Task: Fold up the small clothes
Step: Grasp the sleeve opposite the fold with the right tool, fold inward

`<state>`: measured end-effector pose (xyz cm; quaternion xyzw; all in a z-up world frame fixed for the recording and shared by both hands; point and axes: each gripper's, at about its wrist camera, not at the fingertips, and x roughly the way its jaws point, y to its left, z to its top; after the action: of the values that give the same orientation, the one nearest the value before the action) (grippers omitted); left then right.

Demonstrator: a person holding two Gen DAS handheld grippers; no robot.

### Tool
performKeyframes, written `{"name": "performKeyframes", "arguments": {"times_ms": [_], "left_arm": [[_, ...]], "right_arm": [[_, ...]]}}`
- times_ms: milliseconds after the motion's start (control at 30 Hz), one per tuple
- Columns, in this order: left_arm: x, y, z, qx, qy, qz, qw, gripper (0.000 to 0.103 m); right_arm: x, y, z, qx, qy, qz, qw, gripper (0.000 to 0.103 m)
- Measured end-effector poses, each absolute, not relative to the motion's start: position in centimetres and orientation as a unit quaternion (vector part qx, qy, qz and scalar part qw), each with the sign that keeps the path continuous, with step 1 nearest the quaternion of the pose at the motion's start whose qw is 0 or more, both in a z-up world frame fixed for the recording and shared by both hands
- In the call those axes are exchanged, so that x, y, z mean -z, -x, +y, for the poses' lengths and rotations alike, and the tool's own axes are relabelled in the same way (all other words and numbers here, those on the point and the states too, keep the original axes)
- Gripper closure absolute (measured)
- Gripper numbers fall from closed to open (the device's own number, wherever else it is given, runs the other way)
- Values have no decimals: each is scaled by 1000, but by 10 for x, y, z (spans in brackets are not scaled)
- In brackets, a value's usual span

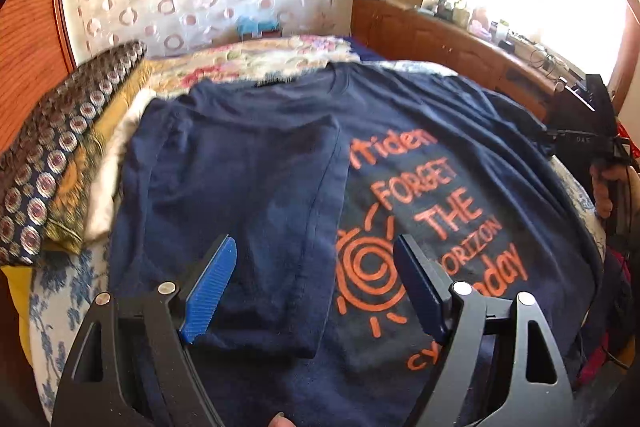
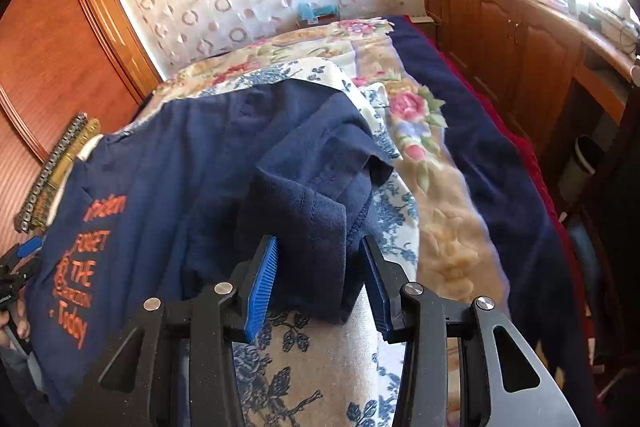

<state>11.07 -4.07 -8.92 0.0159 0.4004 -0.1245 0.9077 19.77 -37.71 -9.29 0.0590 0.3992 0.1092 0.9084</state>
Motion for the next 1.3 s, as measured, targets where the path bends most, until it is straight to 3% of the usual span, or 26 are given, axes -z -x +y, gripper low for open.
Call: {"name": "performKeyframes", "arguments": {"times_ms": [33, 67, 333, 567, 633, 700, 733, 1100, 1300], "left_arm": [[90, -111, -40, 124, -15, 402, 907, 22], [92, -111, -40, 123, -14, 403, 907, 22], [85, -106, -38, 117, -10, 392, 912, 22], [77, -101, -36, 109, -4, 378, 919, 22], [75, -98, -35, 107, -7, 375, 921, 22], [73, -95, -35, 108, -6, 371, 922, 22], [72, -93, -34, 109, -4, 369, 923, 22], [60, -85, -33, 109, 11, 344, 933, 22], [59, -82, -33, 109, 11, 341, 934, 22]], "right_arm": [[92, -199, -376, -117, -55, 401, 907, 94], [91, -199, -375, -125, -55, 402, 906, 97], [48, -192, -352, -143, -21, 338, 930, 99], [20, -171, -259, -230, 45, 298, 925, 99], [28, -163, -236, -250, 68, 310, 915, 95], [37, -155, -226, -258, 84, 314, 910, 66], [40, -153, -227, -261, 81, 315, 909, 61], [50, -178, -287, -193, 0, 346, 918, 60], [60, -199, -264, -200, 30, 376, 904, 60]]}}
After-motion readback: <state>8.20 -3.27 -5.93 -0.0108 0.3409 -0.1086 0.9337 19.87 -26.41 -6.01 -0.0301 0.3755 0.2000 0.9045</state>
